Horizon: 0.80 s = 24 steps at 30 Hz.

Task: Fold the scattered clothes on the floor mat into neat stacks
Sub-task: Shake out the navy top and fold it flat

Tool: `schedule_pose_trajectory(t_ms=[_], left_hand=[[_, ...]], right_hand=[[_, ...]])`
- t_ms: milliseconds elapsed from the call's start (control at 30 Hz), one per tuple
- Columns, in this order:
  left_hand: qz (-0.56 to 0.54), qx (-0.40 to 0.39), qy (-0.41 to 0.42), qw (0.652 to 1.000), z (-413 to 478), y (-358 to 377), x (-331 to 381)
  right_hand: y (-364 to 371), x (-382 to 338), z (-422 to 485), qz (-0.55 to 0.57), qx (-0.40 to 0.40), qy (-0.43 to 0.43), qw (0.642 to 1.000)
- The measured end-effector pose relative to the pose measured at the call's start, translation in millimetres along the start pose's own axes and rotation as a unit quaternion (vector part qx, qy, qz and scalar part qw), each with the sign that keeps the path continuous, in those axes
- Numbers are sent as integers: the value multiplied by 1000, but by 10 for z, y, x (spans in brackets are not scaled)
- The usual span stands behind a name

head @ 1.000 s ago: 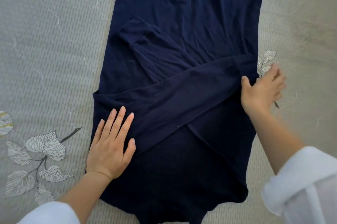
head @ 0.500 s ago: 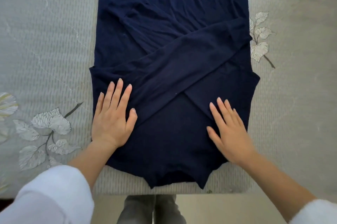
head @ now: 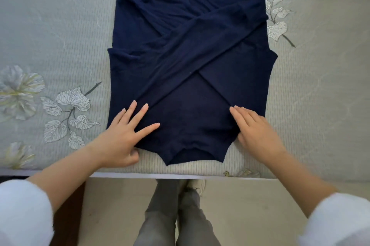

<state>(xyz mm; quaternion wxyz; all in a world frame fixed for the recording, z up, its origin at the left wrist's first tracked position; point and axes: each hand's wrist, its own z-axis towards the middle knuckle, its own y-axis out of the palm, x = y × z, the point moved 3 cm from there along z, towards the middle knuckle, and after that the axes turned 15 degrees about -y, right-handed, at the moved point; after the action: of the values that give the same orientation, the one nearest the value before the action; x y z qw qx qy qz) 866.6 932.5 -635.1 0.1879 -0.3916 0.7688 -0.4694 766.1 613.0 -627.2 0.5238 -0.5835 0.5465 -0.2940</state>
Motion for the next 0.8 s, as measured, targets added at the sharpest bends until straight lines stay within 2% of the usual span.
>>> schedule_pose_trajectory(t_ms=[67,200,267,333,400,500,600,667,800], left_hand=[[-4,32,-31,999,98,-138,2],[-75,86,-146,983,303,-388,54],[-84,63,-190,976,358,-470,84],[-87,41,-183,978,322,-571,115],[-94,-6,-149,984,185,-637,165],[-114,-145,-111,977,-137,-563,311],[-166,-332,-109,922,-427,-394,419],[-214,-381,-113,893,-460,-411,382],[-290,-339,-127,886,-117,-735,71]], right_hand=[[-57,41,88,2,11,18,1000],[-185,176,192,82,30,129,988],[-270,223,191,105,32,138,984],[-372,255,109,124,30,125,984],[-473,223,-32,146,-14,98,984],[-536,72,-325,204,-174,55,962],[-583,-83,-609,291,-299,62,907],[-649,-119,-650,322,-316,57,890],[-847,103,-359,336,-247,59,907]])
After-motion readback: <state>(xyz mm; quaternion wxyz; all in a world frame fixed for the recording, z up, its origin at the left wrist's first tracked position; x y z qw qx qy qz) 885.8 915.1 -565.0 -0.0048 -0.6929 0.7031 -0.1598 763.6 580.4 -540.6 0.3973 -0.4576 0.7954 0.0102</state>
